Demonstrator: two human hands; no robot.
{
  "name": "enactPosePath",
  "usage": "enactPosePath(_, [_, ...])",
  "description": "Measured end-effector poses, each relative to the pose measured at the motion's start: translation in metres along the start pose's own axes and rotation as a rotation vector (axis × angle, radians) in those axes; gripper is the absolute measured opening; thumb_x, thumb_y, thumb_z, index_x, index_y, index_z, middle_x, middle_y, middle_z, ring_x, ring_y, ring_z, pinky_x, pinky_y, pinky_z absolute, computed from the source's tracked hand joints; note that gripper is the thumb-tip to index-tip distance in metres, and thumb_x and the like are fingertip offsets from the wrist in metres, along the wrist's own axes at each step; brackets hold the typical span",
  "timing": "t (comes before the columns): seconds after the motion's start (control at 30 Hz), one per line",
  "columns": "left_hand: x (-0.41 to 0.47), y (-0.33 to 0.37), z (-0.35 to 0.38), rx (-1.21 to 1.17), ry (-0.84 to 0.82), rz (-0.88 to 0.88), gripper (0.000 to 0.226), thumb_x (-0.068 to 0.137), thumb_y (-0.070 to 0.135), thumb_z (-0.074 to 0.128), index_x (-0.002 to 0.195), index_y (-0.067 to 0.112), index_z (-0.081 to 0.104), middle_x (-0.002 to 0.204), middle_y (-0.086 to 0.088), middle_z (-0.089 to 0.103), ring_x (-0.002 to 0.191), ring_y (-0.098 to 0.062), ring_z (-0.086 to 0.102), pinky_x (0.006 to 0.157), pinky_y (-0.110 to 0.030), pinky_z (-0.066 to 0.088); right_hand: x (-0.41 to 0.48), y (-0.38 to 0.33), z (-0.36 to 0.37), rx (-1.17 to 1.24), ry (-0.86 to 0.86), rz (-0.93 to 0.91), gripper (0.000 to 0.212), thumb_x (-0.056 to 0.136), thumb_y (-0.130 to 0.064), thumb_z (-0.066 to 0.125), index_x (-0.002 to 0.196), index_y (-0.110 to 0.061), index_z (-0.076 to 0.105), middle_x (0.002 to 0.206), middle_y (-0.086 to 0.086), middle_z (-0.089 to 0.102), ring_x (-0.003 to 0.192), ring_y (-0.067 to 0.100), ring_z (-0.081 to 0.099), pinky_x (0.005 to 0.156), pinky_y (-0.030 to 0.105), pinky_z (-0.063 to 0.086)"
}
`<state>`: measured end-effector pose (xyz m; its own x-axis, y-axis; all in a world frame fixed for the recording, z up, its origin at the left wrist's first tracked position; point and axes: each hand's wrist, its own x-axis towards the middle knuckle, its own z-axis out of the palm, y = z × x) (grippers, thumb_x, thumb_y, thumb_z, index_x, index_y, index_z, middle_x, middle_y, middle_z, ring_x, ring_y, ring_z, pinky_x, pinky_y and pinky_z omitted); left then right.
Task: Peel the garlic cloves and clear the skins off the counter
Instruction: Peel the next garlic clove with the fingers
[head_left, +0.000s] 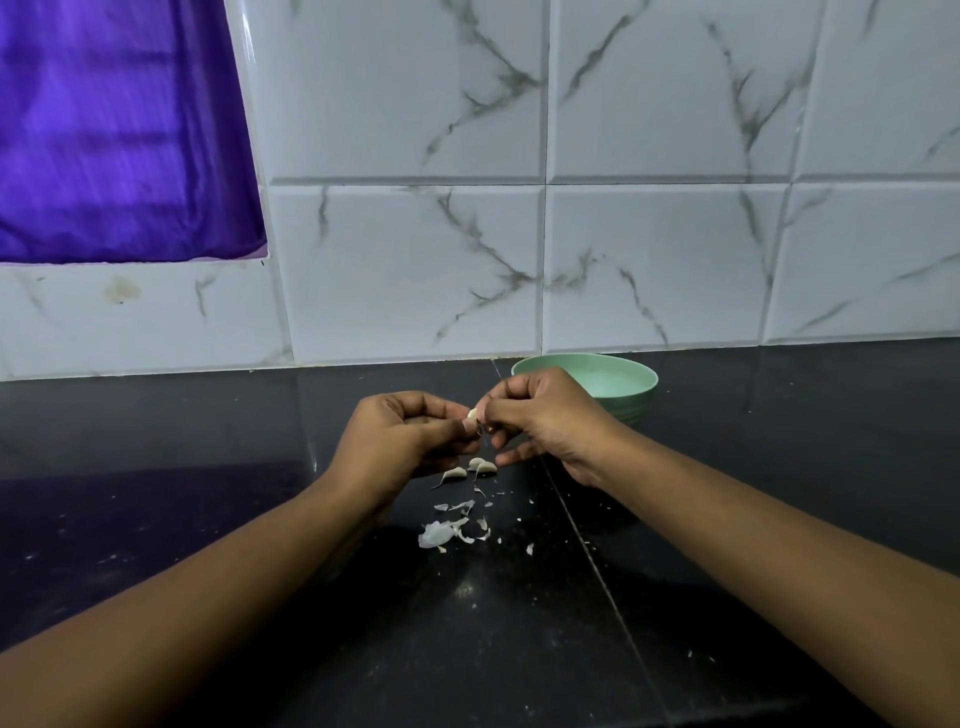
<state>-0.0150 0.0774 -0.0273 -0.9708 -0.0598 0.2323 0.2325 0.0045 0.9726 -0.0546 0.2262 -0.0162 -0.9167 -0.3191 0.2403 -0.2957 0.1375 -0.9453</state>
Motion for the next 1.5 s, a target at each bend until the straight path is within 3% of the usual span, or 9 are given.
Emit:
enactPosePath(0.33, [0.000,0.000,0.001,0.027,0.016,0.083,0.010,0.077,-0.002,0.071,0.073,0.006,0.066,0.065,-0.012,0.071,0.060,-0.013,0.069,0.057,-0.022,0.054,-0.004,0.002,0.013,-0.010,0.089,-0.051,0.016,0.084,-0.006,0.061,0.069,-0.010,0.060,0.060,0.005,0.052,0.042,0.003,0.043,0.036,0.018,0.039])
enactPosePath(0.63, [0.000,0.002,0.002,-0.108,-0.073,-0.004,0.013,0.081,-0.003,0.065,0.090,0.006,0.066,0.070,-0.011,0.071,0.059,-0.012,0.069,0.053,-0.019,0.054,-0.003,-0.005,0.001,-0.023,-0.006,0.004,0.024,0.086,-0.011,0.057,0.063,-0.017,0.058,0.051,-0.010,0.054,0.048,0.005,0.044,0.039,0.017,0.035])
enactPosePath(0.8, [0.001,0.003,0.000,-0.137,-0.106,-0.008,0.020,0.082,-0.001,0.063,0.099,0.010,0.066,0.074,-0.006,0.072,0.058,-0.011,0.066,0.054,-0.019,0.054,-0.001,-0.009,-0.005,-0.038,-0.026,0.097,0.021,0.085,-0.017,0.048,0.065,-0.018,0.053,0.057,-0.005,0.049,0.047,0.009,0.042,0.043,0.019,0.032])
enactPosePath(0.93, [0.002,0.003,-0.005,-0.107,-0.110,-0.036,0.015,0.083,0.000,0.063,0.093,0.009,0.067,0.076,-0.004,0.073,0.060,-0.009,0.067,0.054,-0.019,0.053,-0.001,-0.016,-0.014,-0.118,-0.146,0.131,0.024,0.089,-0.020,0.043,0.065,-0.019,0.049,0.058,-0.004,0.045,0.044,0.008,0.037,0.040,0.018,0.027])
enactPosePath(1.1, [0.002,0.003,-0.008,-0.046,-0.108,-0.042,0.013,0.083,0.001,0.063,0.090,0.010,0.067,0.075,-0.002,0.073,0.063,-0.010,0.069,0.056,-0.021,0.055,-0.009,-0.021,-0.021,-0.456,-0.368,0.024,0.015,0.084,-0.017,0.068,0.069,-0.019,0.068,0.066,-0.003,0.064,0.048,0.001,0.050,0.041,0.013,0.035])
enactPosePath(1.27, [0.001,0.004,-0.008,-0.014,-0.094,-0.038,0.010,0.080,0.000,0.066,0.085,0.009,0.067,0.071,-0.005,0.071,0.060,-0.010,0.068,0.051,-0.021,0.053,-0.007,-0.018,-0.021,-0.424,-0.274,-0.051,0.024,0.069,-0.012,0.081,0.059,-0.017,0.061,0.053,-0.008,0.055,0.046,0.000,0.042,0.044,0.016,0.031])
enactPosePath(1.37, [0.001,0.004,-0.009,-0.004,-0.088,-0.032,0.009,0.080,0.000,0.067,0.083,0.008,0.067,0.068,-0.005,0.070,0.058,-0.011,0.067,0.050,-0.022,0.053,-0.005,-0.017,-0.023,-0.382,-0.292,-0.070,0.029,0.068,-0.004,0.081,0.061,-0.017,0.056,0.052,-0.008,0.053,0.049,0.002,0.045,0.047,0.018,0.038])
enactPosePath(1.5, [0.002,0.003,-0.008,0.019,-0.080,-0.007,0.008,0.077,0.001,0.069,0.082,0.008,0.067,0.063,-0.003,0.068,0.056,-0.009,0.065,0.051,-0.023,0.054,-0.006,-0.017,-0.024,-0.330,-0.354,-0.020,0.021,0.081,0.005,0.063,0.072,-0.014,0.064,0.058,-0.008,0.061,0.057,0.003,0.058,0.053,0.021,0.053])
